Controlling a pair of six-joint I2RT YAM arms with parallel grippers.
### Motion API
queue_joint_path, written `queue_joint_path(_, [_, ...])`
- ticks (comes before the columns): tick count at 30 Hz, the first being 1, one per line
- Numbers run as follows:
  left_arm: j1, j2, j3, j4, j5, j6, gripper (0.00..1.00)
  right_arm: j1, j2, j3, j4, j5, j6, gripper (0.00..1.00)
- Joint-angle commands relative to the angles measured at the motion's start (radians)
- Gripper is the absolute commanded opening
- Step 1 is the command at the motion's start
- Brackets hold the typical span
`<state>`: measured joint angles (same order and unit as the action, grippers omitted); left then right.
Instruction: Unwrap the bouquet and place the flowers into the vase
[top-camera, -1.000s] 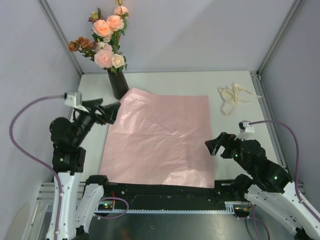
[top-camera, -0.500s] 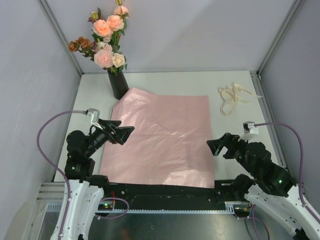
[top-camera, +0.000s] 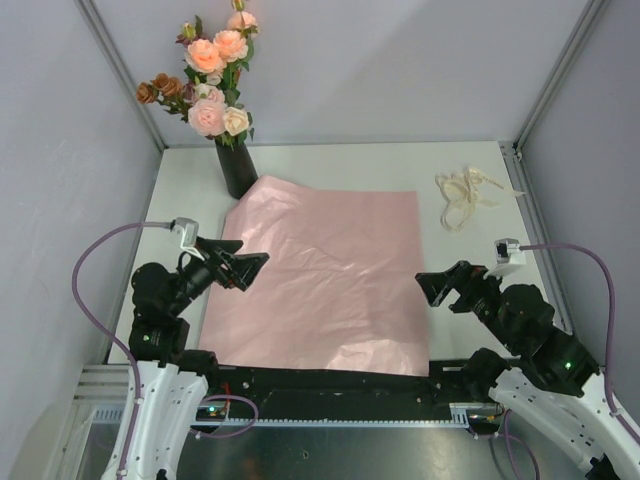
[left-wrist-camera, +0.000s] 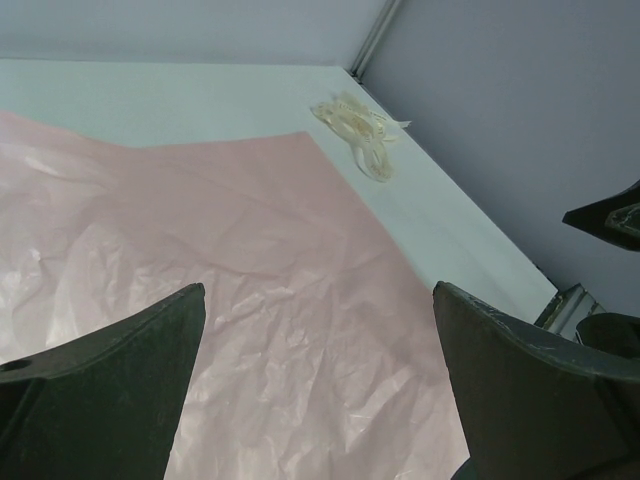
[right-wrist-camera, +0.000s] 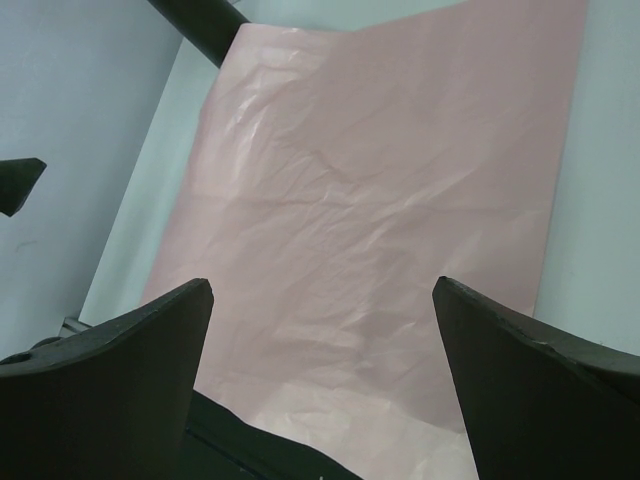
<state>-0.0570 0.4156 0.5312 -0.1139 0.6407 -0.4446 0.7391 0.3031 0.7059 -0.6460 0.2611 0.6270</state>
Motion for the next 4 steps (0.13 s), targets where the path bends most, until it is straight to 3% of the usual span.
queue_joint_path(1, [-0.004,-0.010,0.006,0.031,0.025,-0.004,1.00,-0.003,0.000,0.041,0.036,0.003,-0.016,0.99])
queue_joint_path(4, [-0.003,-0.009,0.005,0.031,0.027,-0.005,1.00,-0.002,0.007,0.047,0.035,0.001,-0.016,0.99])
